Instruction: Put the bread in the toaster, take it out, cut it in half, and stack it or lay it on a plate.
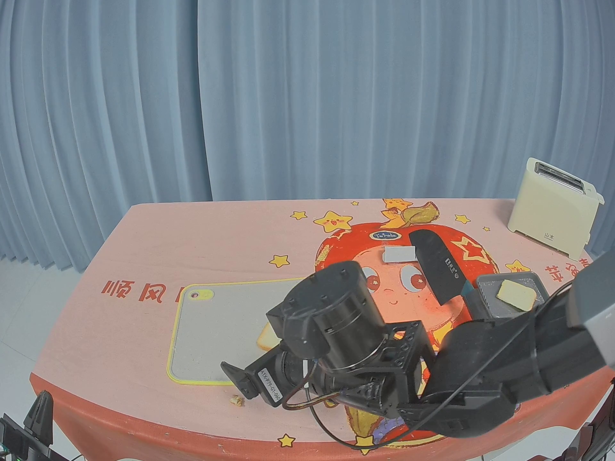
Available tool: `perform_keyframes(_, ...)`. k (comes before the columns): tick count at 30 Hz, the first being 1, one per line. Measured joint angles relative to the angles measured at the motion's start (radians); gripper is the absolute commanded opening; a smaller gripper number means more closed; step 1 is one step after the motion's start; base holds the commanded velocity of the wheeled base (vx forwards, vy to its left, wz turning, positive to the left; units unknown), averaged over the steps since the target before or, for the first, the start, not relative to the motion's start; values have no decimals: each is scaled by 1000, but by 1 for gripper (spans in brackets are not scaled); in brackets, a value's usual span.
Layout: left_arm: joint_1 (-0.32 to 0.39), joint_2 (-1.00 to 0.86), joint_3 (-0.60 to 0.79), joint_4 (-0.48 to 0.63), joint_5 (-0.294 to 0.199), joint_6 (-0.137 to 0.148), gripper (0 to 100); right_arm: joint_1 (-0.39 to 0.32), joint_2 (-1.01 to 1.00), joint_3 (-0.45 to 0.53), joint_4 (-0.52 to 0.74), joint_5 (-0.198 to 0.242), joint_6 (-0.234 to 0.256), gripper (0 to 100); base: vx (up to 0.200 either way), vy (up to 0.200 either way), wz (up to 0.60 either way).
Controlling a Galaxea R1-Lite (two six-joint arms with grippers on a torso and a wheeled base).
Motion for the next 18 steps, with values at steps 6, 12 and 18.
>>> perform_keyframes(6,1,0,0,0,-1,0,0,3,39,-13,1,-1,1,100,0,0,0)
perform_keyframes(12,0,0,0,0,-1,0,0,9,59,-26,3,-15,0,100,0,0,0)
perform_keyframes(18,1,0,0,0,-1,0,0,11,80,-49,19,-17,2,100,0,0,0)
